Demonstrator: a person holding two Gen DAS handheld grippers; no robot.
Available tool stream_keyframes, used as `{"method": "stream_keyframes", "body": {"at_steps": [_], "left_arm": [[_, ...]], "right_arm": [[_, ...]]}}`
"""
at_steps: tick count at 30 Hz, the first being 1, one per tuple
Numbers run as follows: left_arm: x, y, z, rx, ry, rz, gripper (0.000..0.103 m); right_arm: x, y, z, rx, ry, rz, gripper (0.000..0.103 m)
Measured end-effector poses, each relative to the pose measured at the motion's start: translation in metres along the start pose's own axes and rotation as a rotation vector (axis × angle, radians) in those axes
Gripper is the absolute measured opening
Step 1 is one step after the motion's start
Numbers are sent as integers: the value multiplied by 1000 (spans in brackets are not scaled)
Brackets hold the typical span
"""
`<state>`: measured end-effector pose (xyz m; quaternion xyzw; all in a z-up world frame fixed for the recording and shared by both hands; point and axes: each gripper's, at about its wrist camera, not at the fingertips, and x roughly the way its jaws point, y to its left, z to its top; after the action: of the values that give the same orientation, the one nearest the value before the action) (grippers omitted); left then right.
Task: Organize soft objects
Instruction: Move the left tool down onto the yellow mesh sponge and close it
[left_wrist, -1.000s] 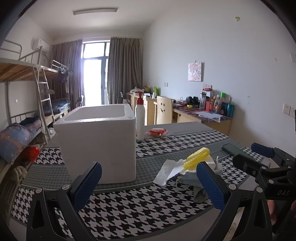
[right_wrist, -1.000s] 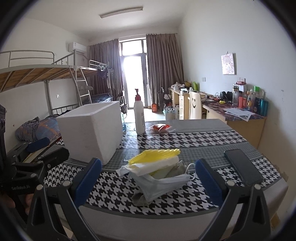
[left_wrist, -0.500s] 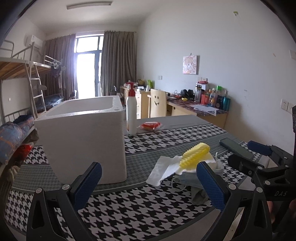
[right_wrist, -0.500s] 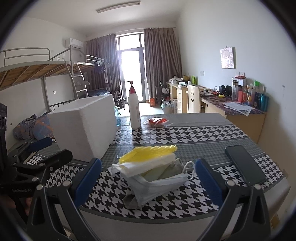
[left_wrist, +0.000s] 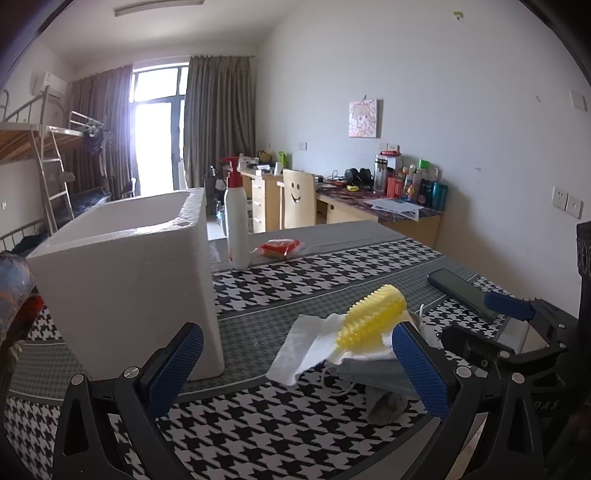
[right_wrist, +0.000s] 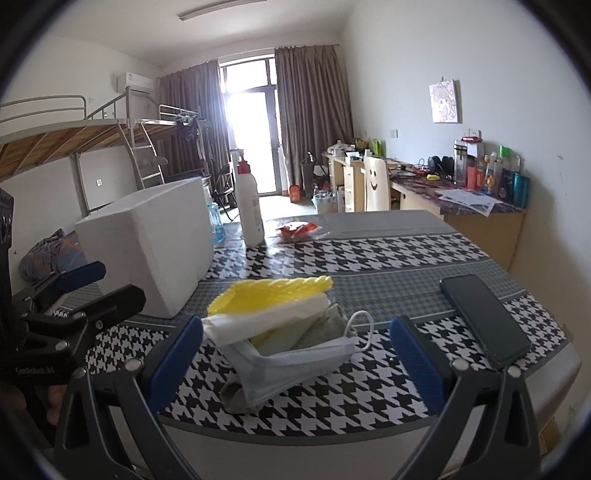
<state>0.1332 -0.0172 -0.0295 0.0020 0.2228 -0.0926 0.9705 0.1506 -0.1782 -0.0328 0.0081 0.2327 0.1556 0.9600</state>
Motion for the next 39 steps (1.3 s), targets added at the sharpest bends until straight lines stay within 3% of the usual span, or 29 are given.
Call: {"method": "stream_keyframes", "body": {"at_steps": [14, 25, 32, 39], "left_arm": [[29, -12, 9, 35, 48, -97, 102], [51, -35, 11, 133, 96, -160, 90], [65, -44, 11, 138, 139, -187, 77], [77, -41, 9, 94, 189, -212, 54]], "right_arm": [[9, -19, -2, 33, 34, -41, 102], [13, -37, -11, 64, 68, -64, 102], [11, -45, -14, 81, 66, -70, 102], [12, -47, -12, 82, 66, -54, 102]]}}
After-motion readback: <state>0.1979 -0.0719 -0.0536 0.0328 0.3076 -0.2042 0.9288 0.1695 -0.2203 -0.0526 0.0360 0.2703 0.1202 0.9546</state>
